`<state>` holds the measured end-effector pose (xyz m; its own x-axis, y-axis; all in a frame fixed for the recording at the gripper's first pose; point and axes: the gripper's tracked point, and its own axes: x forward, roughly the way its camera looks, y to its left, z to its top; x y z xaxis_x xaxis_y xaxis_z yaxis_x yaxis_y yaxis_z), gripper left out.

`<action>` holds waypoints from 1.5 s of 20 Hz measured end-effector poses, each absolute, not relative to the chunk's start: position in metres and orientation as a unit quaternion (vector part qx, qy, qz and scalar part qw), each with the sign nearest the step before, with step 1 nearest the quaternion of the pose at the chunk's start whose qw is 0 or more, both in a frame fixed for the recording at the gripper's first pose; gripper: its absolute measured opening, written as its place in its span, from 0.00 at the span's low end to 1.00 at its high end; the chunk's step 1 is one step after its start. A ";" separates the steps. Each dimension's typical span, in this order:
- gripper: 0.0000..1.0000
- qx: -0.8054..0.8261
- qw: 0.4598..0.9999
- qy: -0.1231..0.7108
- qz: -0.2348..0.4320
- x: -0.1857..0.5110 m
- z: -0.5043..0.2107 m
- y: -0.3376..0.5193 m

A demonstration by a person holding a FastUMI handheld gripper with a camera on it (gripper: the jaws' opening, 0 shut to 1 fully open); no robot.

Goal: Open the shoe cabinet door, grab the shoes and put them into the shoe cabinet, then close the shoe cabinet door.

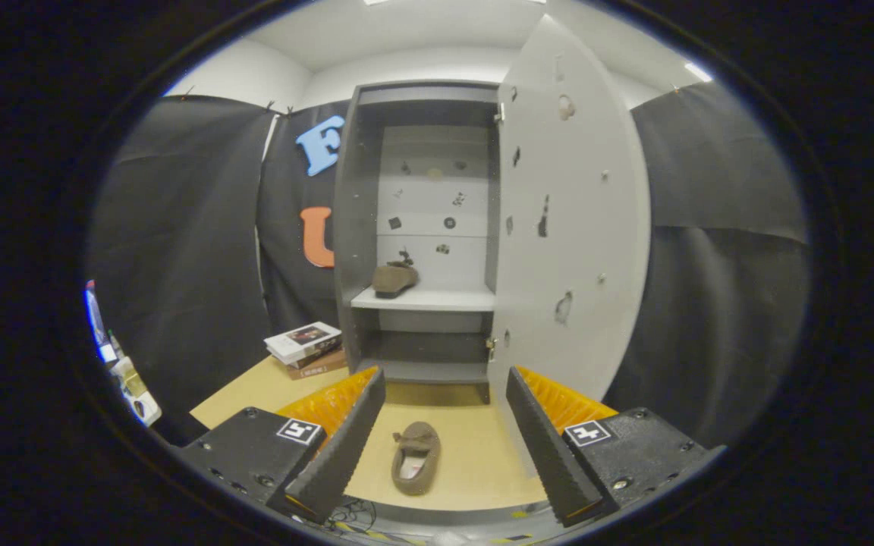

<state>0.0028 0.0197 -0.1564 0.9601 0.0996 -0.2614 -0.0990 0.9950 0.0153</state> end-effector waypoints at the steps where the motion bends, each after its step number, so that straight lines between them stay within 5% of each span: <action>1: 1.00 0.004 0.987 0.144 0.064 0.007 -0.174 0.032; 11: 0.99 0.054 0.944 0.299 0.124 0.059 -0.347 0.100; 17: 0.99 0.043 0.920 0.376 0.107 0.091 -0.432 0.101; 26: 0.98 0.060 0.892 0.436 0.104 0.139 -0.483 0.109; 29: 0.91 0.074 0.882 0.457 0.090 0.151 -0.493 0.104; 30: 0.79 0.073 0.882 0.458 0.085 0.154 -0.495 0.101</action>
